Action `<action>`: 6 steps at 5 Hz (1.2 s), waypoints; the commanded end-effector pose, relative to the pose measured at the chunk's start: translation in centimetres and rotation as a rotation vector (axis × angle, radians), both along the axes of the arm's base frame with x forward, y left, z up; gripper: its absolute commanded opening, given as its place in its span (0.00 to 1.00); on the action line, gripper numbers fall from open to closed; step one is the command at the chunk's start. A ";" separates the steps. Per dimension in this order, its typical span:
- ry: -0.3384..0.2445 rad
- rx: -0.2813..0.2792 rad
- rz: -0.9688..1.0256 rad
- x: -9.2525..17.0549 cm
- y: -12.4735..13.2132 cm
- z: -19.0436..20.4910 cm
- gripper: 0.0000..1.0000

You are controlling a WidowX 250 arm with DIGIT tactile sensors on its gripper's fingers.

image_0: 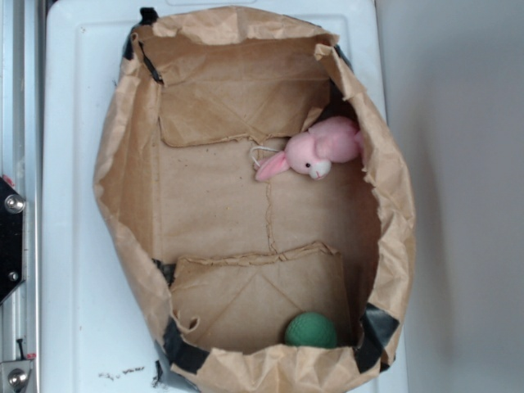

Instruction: Grab the green ball.

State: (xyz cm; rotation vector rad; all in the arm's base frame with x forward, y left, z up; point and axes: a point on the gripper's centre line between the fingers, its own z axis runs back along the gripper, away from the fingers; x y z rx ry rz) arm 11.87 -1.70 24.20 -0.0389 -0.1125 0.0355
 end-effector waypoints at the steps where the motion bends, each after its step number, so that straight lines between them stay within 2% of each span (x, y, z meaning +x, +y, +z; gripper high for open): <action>1: 0.000 0.000 0.000 0.0 0.0 0.0 1.00; 2: 0.000 0.024 0.081 4.6 0.6 -1.2 1.00; 3: -0.036 0.085 0.186 7.6 2.0 -1.4 1.00; 4: -0.033 0.115 0.185 9.6 3.3 -2.4 1.00; 5: -0.061 0.188 0.113 11.5 4.4 -3.9 1.00; 6: -0.056 0.195 -0.139 13.5 4.3 -6.1 1.00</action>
